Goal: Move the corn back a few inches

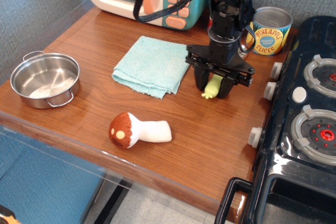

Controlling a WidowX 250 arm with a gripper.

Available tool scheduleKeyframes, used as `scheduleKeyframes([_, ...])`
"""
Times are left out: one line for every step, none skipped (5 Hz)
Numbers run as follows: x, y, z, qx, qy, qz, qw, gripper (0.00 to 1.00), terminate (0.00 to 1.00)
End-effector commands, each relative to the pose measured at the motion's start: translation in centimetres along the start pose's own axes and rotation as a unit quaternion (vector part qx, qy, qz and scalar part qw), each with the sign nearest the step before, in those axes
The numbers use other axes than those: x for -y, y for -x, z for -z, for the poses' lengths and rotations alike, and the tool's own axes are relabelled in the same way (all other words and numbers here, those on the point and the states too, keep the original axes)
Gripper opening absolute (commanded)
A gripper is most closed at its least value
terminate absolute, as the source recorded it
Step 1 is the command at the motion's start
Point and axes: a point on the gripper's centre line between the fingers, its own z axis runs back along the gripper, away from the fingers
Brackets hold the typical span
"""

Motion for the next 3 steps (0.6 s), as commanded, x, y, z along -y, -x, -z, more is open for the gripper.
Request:
scheduleKeyframes([-0.2,0.0,-7.8,0.047,0.061,0.037,0.9963,1.00,0.00])
scheduleKeyframes([0.2,0.6,-9.8,0.056,0.078,0.043,0.9944,1.00,0.00])
scheduleKeyframes([0.6,0.7,-9.4,0.058,0.062,0.028,0.9959,1.00,0.00])
